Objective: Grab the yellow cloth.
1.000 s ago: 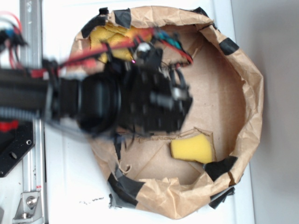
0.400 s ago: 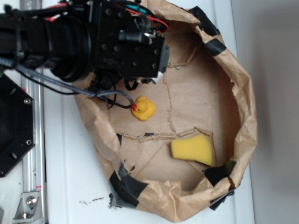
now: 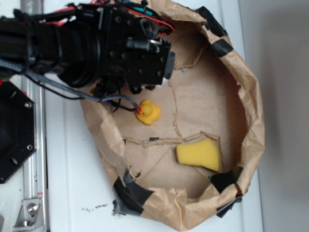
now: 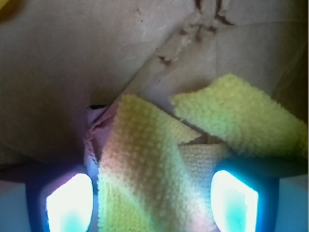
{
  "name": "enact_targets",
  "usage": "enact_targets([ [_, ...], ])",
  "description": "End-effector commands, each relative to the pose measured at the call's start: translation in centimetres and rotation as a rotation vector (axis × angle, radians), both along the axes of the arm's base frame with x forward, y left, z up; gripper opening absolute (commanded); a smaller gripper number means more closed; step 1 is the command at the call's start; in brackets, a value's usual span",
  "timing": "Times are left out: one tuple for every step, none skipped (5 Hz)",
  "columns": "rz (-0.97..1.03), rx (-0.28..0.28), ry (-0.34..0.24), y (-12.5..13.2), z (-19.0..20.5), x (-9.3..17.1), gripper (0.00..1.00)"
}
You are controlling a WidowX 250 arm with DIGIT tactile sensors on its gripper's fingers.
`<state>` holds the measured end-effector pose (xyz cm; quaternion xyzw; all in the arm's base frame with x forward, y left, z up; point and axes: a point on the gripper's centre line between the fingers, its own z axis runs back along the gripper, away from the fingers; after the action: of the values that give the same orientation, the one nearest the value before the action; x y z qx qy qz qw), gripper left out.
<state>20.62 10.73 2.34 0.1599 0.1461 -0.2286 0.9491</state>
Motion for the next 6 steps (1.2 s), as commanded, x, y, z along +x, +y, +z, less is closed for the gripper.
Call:
enact_targets([
  [0.152, 0.048, -0.068, 4.2, 1.1, -0.4, 0.0],
  [0.153, 0.04, -0.073, 3.7, 1.1, -0.4, 0.0],
  [0.147, 0.035, -0.08, 3.4, 1.3, -0.3, 0.0],
  [0.157, 0.033, -0.078, 3.7, 1.3, -0.2, 0.0],
  [0.155, 0.036, -0.078, 3.2, 1.1, -0.1, 0.0],
  [0.143, 0.045, -0.078, 2.6, 1.2, -0.1, 0.0],
])
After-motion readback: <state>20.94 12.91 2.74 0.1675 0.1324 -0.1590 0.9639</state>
